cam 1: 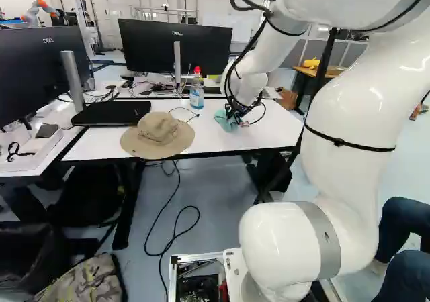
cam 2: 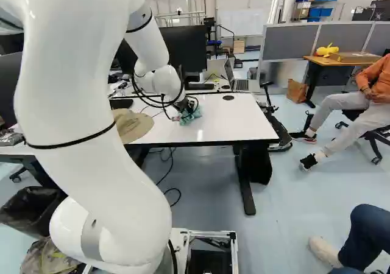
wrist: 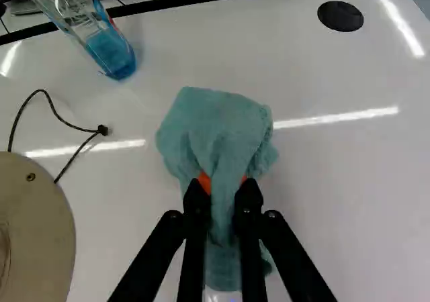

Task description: Clean the table with the green towel

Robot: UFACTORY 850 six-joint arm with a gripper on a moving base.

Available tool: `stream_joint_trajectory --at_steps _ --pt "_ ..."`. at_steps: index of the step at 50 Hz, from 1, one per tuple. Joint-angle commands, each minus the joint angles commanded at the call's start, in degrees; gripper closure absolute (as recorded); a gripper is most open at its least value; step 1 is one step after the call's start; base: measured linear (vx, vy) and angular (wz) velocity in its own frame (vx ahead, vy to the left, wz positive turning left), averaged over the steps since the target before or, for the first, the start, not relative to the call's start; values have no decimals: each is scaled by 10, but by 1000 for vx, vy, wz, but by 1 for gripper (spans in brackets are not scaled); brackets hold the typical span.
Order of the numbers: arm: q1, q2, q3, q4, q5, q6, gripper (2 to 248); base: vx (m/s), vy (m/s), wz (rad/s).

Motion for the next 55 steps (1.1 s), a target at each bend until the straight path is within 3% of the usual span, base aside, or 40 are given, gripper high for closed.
stream_joint_trajectory --at_steps 18,55 --pt "0 0 0 0 -6 0 199 0 0 0" --pt "0 0 0 0 -68 0 199 0 0 0"
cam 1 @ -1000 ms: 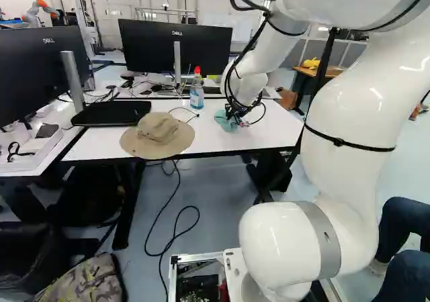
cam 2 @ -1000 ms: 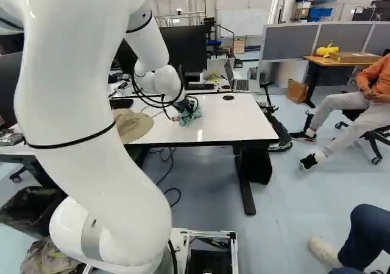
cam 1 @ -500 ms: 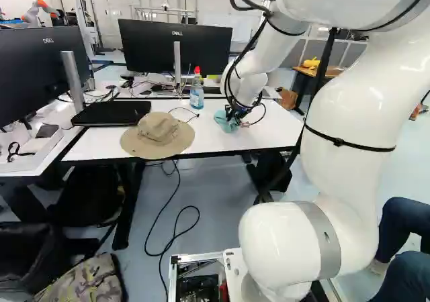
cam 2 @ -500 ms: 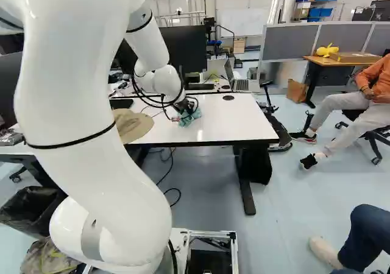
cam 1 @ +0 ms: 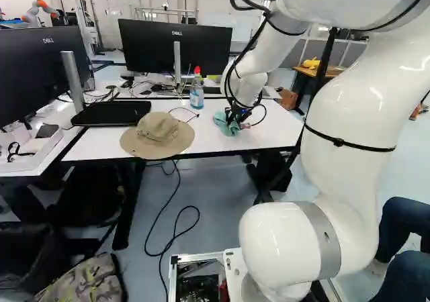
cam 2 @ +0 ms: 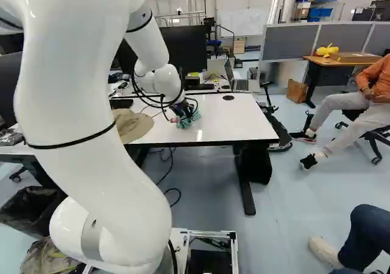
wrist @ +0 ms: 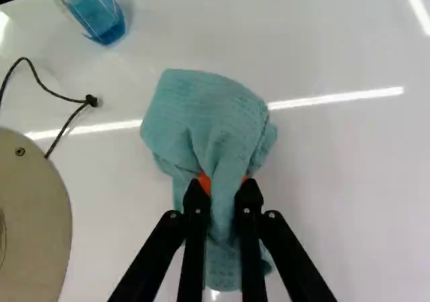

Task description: Clean the table with the green towel

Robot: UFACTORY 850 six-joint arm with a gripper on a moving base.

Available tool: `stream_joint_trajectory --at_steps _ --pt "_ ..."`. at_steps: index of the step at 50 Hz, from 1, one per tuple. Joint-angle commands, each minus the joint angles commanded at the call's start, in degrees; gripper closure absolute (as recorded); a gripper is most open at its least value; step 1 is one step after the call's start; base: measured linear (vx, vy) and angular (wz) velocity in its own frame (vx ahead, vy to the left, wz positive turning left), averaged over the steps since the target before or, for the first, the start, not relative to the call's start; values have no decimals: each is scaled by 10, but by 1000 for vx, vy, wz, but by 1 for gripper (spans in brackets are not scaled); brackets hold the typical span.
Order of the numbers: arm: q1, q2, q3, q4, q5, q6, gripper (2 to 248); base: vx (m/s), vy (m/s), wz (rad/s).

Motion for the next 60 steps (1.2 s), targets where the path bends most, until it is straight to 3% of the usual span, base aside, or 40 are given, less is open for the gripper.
stream_joint_trajectory --at_steps 46,60 --pt "0 0 0 0 -9 0 199 0 0 0" --pt "-16 -19 -22 0 -9 0 199 0 0 0"
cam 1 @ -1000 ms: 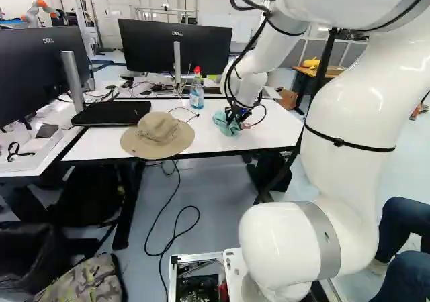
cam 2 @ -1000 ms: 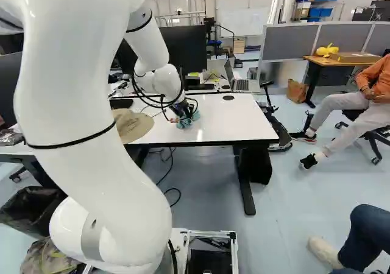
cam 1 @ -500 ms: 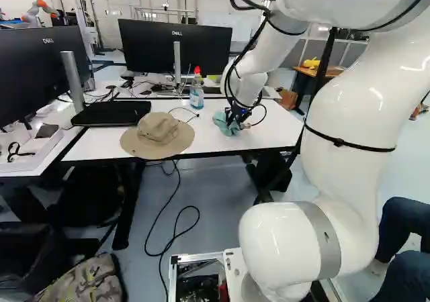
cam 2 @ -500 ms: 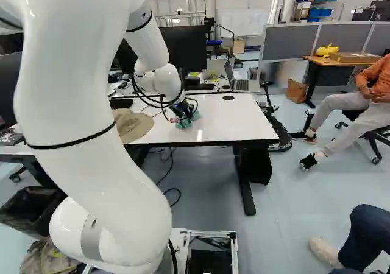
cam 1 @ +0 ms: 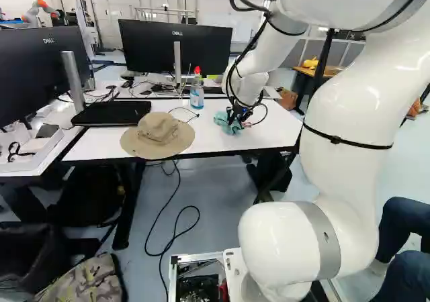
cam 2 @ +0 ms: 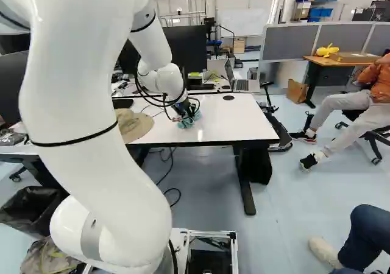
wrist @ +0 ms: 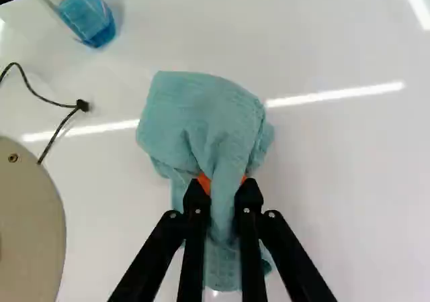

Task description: Clean the table with the green towel

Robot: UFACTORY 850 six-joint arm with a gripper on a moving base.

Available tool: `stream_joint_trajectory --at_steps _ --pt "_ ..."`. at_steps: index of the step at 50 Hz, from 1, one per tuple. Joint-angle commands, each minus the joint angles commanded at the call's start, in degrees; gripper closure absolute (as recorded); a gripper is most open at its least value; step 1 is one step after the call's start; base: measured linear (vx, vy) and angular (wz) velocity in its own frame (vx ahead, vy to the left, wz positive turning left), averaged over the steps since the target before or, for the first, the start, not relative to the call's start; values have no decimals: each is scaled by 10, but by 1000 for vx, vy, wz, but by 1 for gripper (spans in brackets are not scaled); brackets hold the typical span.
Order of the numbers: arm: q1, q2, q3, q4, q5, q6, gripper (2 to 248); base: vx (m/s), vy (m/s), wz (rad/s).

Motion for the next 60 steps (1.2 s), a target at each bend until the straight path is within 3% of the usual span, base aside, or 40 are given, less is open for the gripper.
stream_joint_trajectory --at_steps 10,25,43,60 --pt "-8 -23 -27 0 0 0 199 0 0 0" --pt "-3 -59 -71 0 0 0 199 0 0 0" --pt "24 -76 -92 0 0 0 199 0 0 0" --pt "52 -67 -81 0 0 0 199 0 0 0"
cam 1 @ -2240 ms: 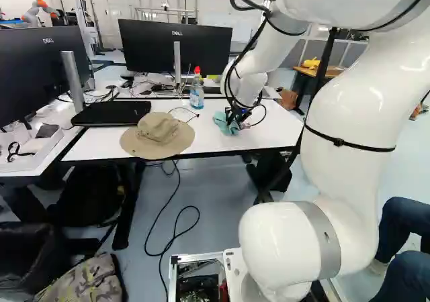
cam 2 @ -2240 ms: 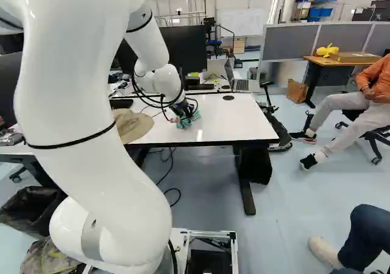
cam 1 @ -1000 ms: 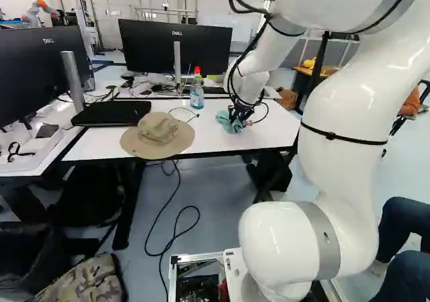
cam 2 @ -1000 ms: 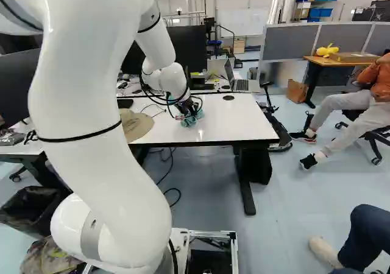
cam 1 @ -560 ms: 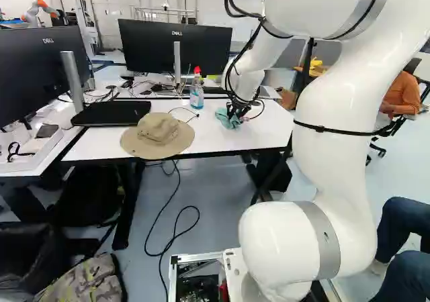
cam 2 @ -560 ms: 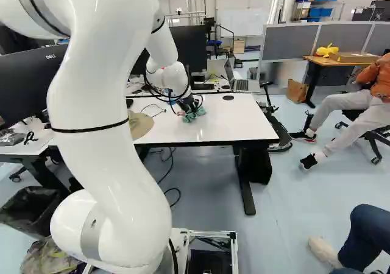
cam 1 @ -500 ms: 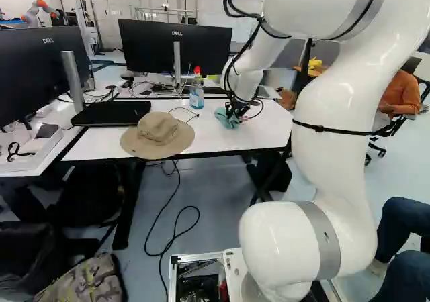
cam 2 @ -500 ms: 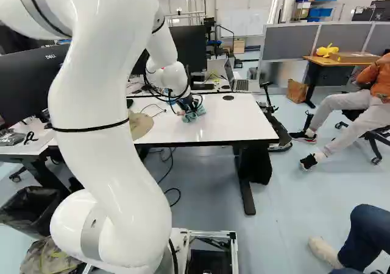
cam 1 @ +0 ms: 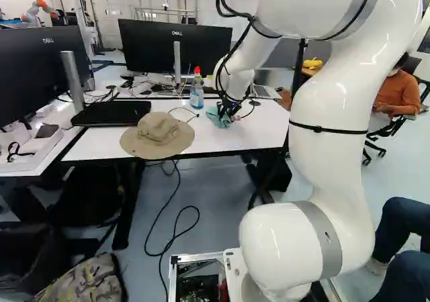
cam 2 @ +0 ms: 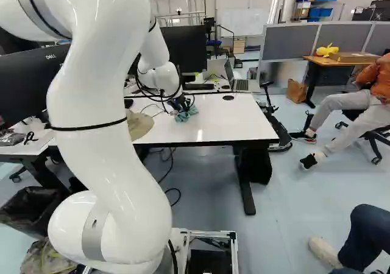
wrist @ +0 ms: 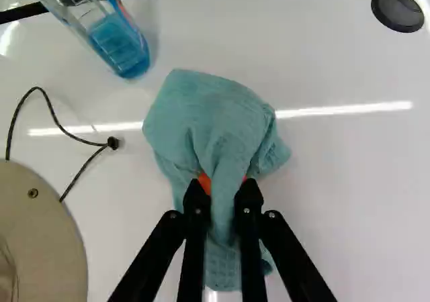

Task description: Clean the table with the green towel

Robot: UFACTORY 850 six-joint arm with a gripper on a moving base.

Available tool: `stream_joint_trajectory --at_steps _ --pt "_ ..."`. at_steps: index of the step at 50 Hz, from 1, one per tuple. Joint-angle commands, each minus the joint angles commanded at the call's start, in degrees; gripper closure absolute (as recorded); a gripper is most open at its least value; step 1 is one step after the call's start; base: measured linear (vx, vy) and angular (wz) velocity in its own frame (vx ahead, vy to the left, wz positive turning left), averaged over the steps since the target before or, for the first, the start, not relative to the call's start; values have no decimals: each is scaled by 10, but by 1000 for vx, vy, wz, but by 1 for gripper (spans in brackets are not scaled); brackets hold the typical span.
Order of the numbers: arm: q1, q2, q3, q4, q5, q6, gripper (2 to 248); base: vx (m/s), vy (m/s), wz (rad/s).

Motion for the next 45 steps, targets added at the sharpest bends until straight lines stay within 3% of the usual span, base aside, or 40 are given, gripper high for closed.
stream_joint_trajectory --at_steps 22,45 --pt "4 51 62 0 0 0 199 0 0 0" --pt "-35 67 81 0 0 0 199 0 0 0"
